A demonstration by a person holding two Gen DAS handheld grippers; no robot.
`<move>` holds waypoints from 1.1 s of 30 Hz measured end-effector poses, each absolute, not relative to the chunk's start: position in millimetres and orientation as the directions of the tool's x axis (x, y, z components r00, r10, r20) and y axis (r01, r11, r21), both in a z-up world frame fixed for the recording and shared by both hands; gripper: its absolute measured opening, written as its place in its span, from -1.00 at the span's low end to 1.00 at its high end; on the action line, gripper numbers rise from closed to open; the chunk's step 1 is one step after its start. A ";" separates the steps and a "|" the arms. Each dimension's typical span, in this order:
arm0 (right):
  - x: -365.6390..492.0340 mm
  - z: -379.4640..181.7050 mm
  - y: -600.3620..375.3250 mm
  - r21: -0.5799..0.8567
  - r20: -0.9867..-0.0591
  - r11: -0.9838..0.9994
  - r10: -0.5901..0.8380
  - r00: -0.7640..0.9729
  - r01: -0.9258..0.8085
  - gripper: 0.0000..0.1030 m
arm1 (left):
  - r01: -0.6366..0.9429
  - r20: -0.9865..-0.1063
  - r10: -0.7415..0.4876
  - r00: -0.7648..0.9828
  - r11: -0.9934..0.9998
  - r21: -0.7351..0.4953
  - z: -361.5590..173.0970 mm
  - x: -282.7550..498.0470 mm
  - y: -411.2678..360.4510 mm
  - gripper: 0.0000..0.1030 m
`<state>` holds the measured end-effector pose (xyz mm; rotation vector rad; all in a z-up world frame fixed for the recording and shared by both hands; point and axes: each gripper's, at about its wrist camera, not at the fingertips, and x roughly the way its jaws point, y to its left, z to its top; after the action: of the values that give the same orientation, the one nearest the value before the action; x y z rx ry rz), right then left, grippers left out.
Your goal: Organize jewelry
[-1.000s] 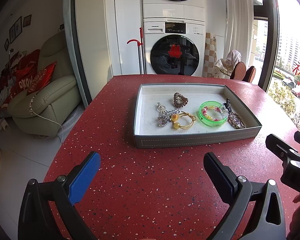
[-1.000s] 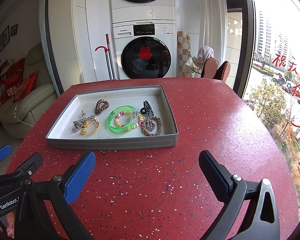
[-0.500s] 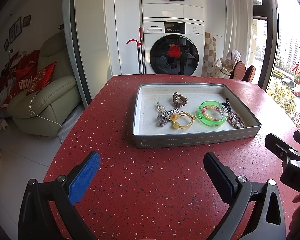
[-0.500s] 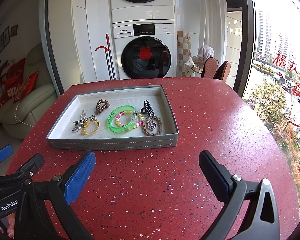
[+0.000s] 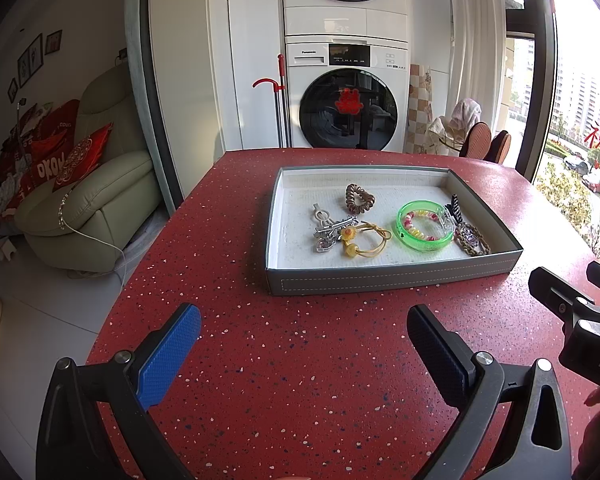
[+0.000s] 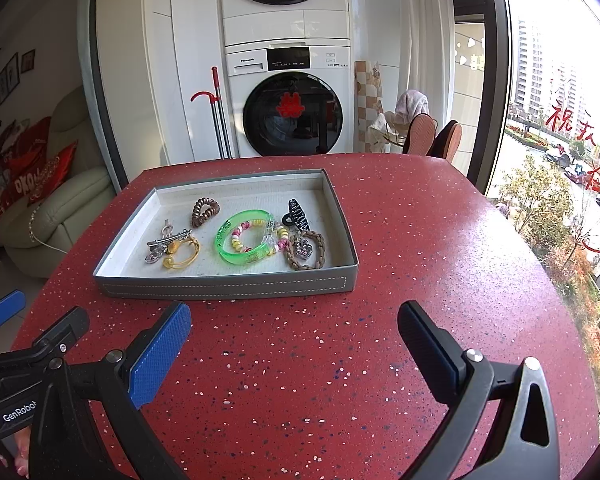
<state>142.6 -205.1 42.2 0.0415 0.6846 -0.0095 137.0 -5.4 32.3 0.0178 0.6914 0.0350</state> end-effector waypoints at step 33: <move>140.8 40.8 -203.4 0.041 -0.634 0.999 0.006 0.774 0.025 1.00 | -0.021 -0.641 0.035 0.767 0.999 0.030 29.6 136.4 -6.9 1.00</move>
<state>140.8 -203.4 40.8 0.0480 0.6864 -0.0104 136.4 -6.9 29.6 0.0215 0.6965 0.0304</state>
